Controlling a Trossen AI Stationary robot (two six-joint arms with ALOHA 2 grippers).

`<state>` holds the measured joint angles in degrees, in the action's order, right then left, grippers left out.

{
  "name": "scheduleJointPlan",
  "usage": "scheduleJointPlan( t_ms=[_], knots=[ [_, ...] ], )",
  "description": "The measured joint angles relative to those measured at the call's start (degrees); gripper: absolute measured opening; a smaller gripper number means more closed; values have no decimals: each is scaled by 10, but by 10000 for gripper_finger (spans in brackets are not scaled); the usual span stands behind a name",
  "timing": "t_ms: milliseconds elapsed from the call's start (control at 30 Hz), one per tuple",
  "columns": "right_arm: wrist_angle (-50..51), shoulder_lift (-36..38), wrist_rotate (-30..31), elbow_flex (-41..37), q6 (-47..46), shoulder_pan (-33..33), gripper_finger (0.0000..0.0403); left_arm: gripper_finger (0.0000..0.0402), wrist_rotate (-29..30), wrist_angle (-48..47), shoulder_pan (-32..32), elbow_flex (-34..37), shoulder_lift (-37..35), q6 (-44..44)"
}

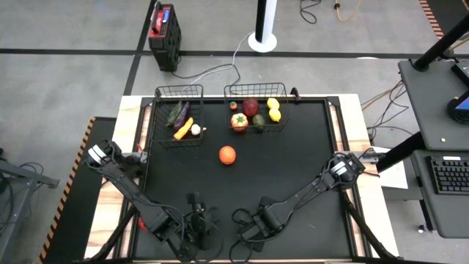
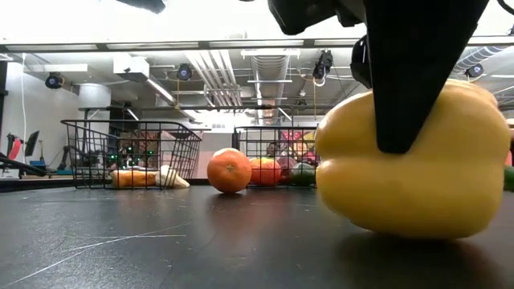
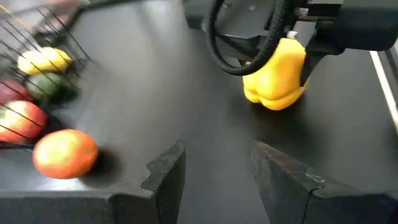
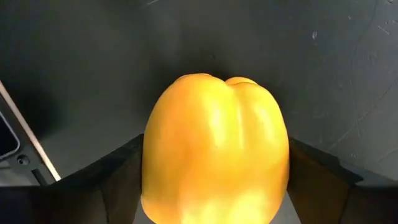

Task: Sort produce into baskets
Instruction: Put the yellow bell pepper into the left black wire basket

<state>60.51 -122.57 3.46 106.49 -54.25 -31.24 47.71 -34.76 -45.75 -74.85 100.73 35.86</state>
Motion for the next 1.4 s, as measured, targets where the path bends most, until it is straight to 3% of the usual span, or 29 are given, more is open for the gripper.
scheduleJointPlan(
  t_ms=[300, 467, 667, 800, 933, 1033, 1167, 1400],
  knots=[
    [-20, 37, 29, -1, 59, 15, 320, 165, 146, -123, -34, 0, -54, -4],
    [-46, 82, 73, -1, 130, 44, 316, 165, 156, -169, -35, 12, -113, -14],
    [-138, 139, 119, -21, 237, 78, 319, 163, 137, -132, -35, 76, -213, -85],
    [-245, 164, 124, -54, 311, 86, 318, 154, 101, 0, -35, 157, -288, -142],
    [-353, 175, 122, -94, 377, 83, 321, 142, 35, 218, -35, 251, -338, -222],
    [-432, 183, 122, -132, 407, 77, 320, 136, -9, 396, -36, 317, -352, -298],
    [-519, 190, 122, -181, 443, 69, 321, 133, -7, 591, -34, 388, -345, -363],
    [-680, 224, 131, -294, 498, 60, 324, 142, 12, 726, -33, 438, -321, -366]
  ],
)
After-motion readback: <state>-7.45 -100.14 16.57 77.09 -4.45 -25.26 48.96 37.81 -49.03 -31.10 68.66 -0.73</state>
